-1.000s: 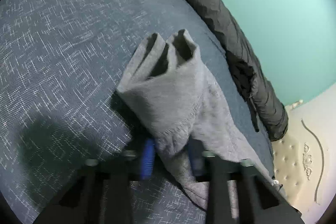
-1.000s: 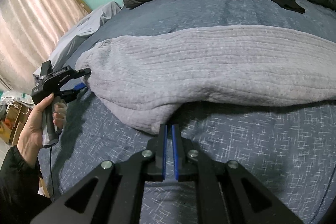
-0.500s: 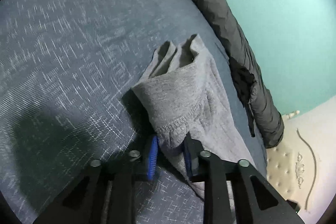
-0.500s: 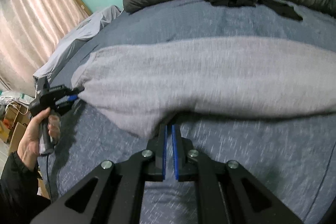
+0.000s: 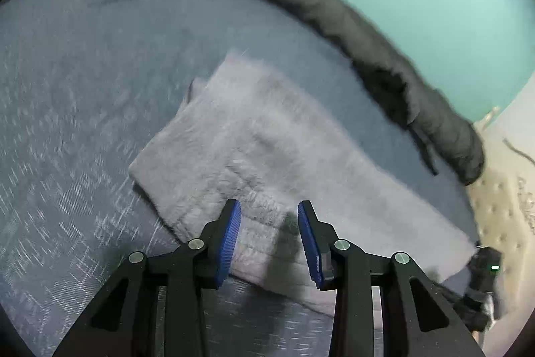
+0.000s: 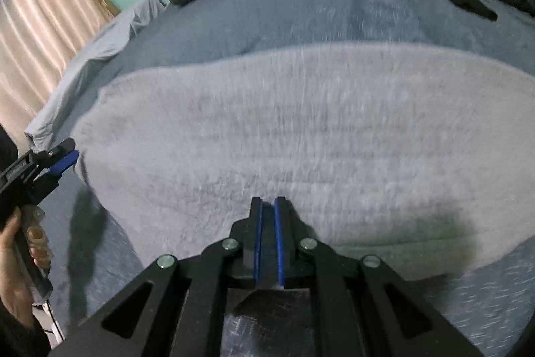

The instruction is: Fold clothes

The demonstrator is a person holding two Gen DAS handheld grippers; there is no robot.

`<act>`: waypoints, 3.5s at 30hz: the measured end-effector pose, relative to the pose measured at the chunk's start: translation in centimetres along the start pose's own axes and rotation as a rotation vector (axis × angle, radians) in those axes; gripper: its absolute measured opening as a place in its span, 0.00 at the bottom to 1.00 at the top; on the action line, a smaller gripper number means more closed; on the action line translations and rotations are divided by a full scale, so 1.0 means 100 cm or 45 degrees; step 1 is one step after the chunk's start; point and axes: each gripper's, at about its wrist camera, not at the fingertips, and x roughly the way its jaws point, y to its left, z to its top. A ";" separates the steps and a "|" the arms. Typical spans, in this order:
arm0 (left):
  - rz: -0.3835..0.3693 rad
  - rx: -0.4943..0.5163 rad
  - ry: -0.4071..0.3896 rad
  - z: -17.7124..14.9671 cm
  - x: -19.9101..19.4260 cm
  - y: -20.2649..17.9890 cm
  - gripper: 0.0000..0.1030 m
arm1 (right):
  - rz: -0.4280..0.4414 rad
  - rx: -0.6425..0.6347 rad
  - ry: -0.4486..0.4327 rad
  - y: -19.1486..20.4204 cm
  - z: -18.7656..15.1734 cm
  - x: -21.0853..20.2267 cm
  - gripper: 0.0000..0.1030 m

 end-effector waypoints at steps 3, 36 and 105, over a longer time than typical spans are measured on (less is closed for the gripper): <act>0.010 -0.022 0.026 -0.004 0.003 0.011 0.34 | 0.054 0.059 -0.014 -0.009 0.000 -0.002 0.06; 0.019 0.158 -0.126 -0.013 -0.014 -0.072 0.40 | -0.624 0.834 -0.450 -0.439 -0.017 -0.225 0.63; 0.104 -0.006 -0.218 -0.012 -0.082 0.031 0.40 | -0.283 -0.491 -0.196 0.163 0.120 -0.010 0.16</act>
